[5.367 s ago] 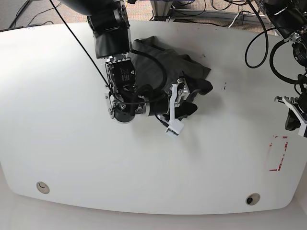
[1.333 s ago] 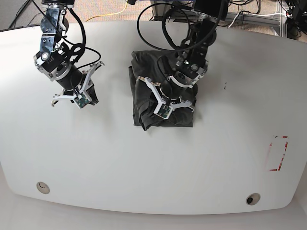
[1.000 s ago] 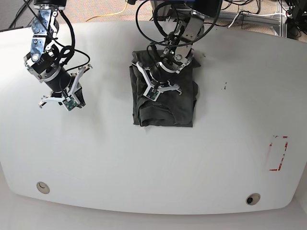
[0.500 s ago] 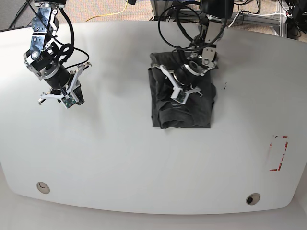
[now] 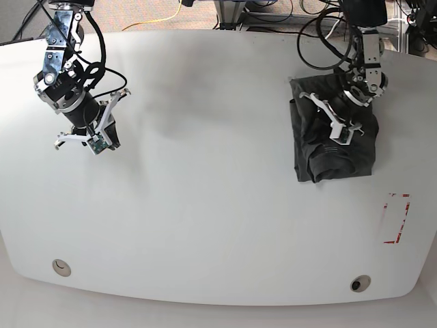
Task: Layout the t-shirt on the table in an organized manner, then fold the t-shirt properly
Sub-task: 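Drag the folded bundle with the left gripper to the table edge, then release the bundle and lift both grippers away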
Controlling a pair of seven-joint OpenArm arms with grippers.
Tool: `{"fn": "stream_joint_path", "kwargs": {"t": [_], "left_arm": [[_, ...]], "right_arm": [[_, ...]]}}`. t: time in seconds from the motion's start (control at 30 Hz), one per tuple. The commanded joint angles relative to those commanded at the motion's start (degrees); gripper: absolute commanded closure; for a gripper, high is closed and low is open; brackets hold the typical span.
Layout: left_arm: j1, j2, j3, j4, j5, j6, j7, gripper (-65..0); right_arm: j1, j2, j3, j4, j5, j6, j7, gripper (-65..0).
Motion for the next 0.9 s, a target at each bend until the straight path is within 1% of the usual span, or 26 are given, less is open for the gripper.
{"fn": "stream_joint_path", "kwargs": {"t": [0.07, 0.2, 0.23, 0.27, 0.3, 0.37, 0.4, 0.5, 0.67, 0.9], "left_arm": [[-0.18, -2.20, -1.23, -1.67, 0.00, -1.58, 0.00, -2.1], [-0.35, -5.98, -2.20, -4.31, 0.00, -3.96, -0.09, -2.1], [-0.44, -7.30, -2.55, -5.10, 0.00, -4.09, -0.09, -2.1], [-0.44, -7.65, -2.64, -5.36, 0.00, -4.09, -0.09, -2.1], [-1.23, -9.32, -2.64, -5.89, 0.00, -4.09, -0.09, -2.1], [-1.85, -11.08, -2.64, -6.59, 0.00, -4.09, -0.09, -2.1], [-2.20, -12.66, -2.64, -7.56, 0.00, -4.09, -0.09, -2.1], [-2.90, -15.38, -2.73, -9.85, -0.09, -4.09, -0.18, -1.9], [-4.66, -18.73, -2.55, -11.96, -0.09, -4.09, -0.18, -1.9], [-5.89, -22.24, -2.37, -13.45, 0.00, -4.09, -0.18, -2.1]], "right_arm": [[0.00, 0.00, 0.00, 0.00, 0.00, 0.00, 0.00, -3.3], [-0.09, -0.09, 0.00, 0.00, 0.00, 0.00, 0.00, -3.3], [-0.09, -0.09, 0.00, 0.00, 0.00, 0.00, 0.00, -3.3], [-0.09, -0.09, 0.00, 0.00, 0.00, 0.00, 0.00, -3.3], [-0.44, -0.44, 0.00, 0.00, 0.00, 0.00, 0.00, -3.3], [-0.62, -1.14, 0.00, 0.00, 0.00, 0.00, 0.00, -3.3], [-0.62, -1.49, 0.00, 0.09, 0.00, 0.00, 0.00, -3.3], [-0.70, -1.76, 0.00, 0.18, 0.00, 0.00, 0.09, -3.3], [-1.14, -1.93, 0.00, 0.18, 0.00, 0.00, 0.09, -3.2], [-2.02, -1.93, 0.00, 0.35, 0.00, 0.00, 0.26, -3.2]]}}
